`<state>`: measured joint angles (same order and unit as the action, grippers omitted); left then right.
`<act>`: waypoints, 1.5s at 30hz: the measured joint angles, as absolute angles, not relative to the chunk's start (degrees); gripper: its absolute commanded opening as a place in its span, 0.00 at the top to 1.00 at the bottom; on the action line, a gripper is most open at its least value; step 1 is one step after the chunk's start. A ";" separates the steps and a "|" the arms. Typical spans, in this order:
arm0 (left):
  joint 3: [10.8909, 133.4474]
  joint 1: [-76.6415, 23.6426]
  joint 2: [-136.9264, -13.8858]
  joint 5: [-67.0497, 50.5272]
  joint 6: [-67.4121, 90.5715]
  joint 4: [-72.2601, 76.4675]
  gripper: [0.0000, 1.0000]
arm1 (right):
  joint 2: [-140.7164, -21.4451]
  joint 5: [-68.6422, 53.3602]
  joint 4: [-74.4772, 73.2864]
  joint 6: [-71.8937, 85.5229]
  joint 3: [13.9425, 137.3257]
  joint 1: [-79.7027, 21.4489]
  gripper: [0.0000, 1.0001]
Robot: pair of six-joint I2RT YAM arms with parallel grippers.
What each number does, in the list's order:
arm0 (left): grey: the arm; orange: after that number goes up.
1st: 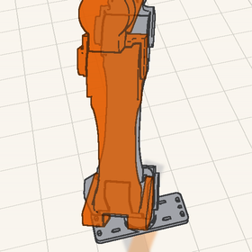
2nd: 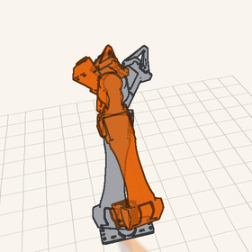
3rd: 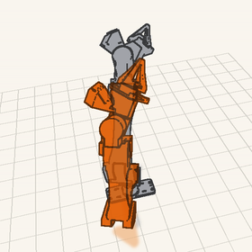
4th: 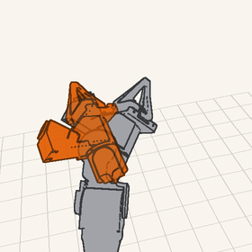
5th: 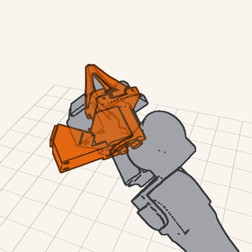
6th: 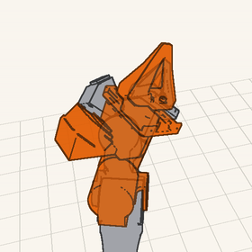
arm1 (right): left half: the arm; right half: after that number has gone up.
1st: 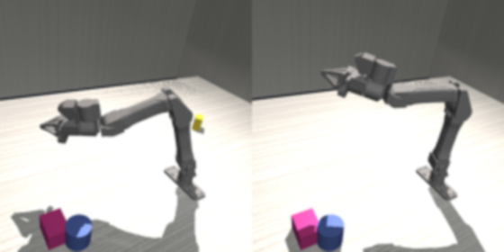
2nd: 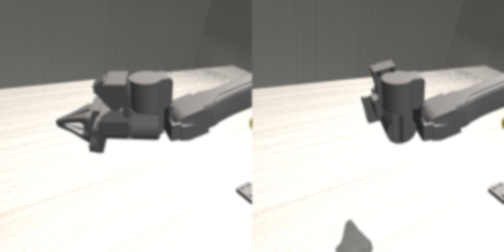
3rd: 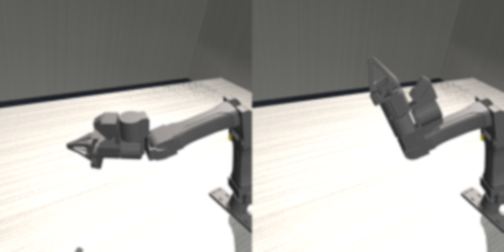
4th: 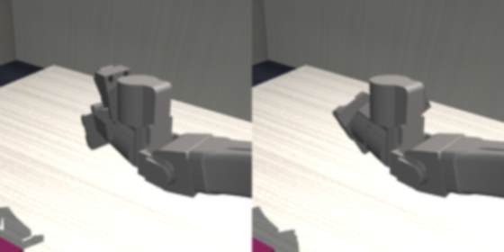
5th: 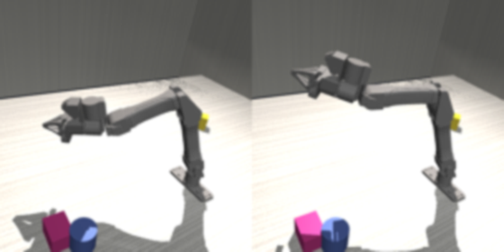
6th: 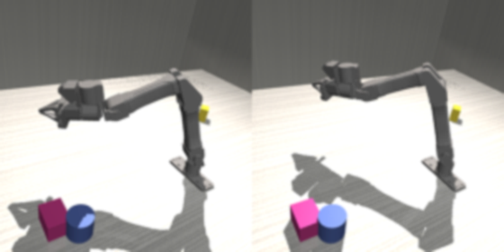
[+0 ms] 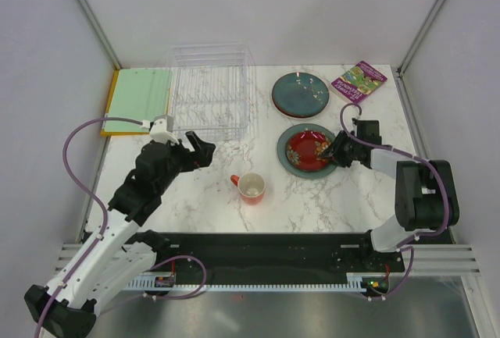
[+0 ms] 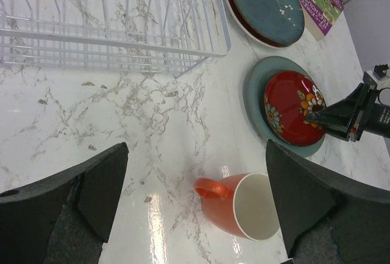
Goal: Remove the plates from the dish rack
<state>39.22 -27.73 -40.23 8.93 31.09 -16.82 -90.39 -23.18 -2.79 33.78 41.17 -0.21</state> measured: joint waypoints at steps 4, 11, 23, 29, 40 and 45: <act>39.13 -27.73 -39.59 9.04 31.09 -17.67 0.00 | -90.63 -22.44 -4.10 33.65 42.04 -0.30 0.50; 39.13 -27.73 -38.83 10.24 31.00 -18.35 0.00 | -88.71 -19.09 -4.64 31.94 43.51 -0.84 0.03; 39.13 -27.73 -39.24 11.66 28.29 -20.01 0.00 | -74.48 -2.98 -16.12 24.84 43.48 -0.73 0.02; 39.42 -27.73 -39.48 12.38 26.89 -20.97 0.00 | -59.09 0.80 -16.73 20.97 44.07 -1.41 0.02; 42.22 -27.73 -42.54 17.72 18.92 -20.93 0.00 | -53.39 8.75 -12.23 16.14 40.10 -14.24 0.02; 42.61 -27.73 -44.53 21.69 15.77 -20.82 0.00 | -51.83 23.40 -10.76 12.88 39.42 -25.82 0.02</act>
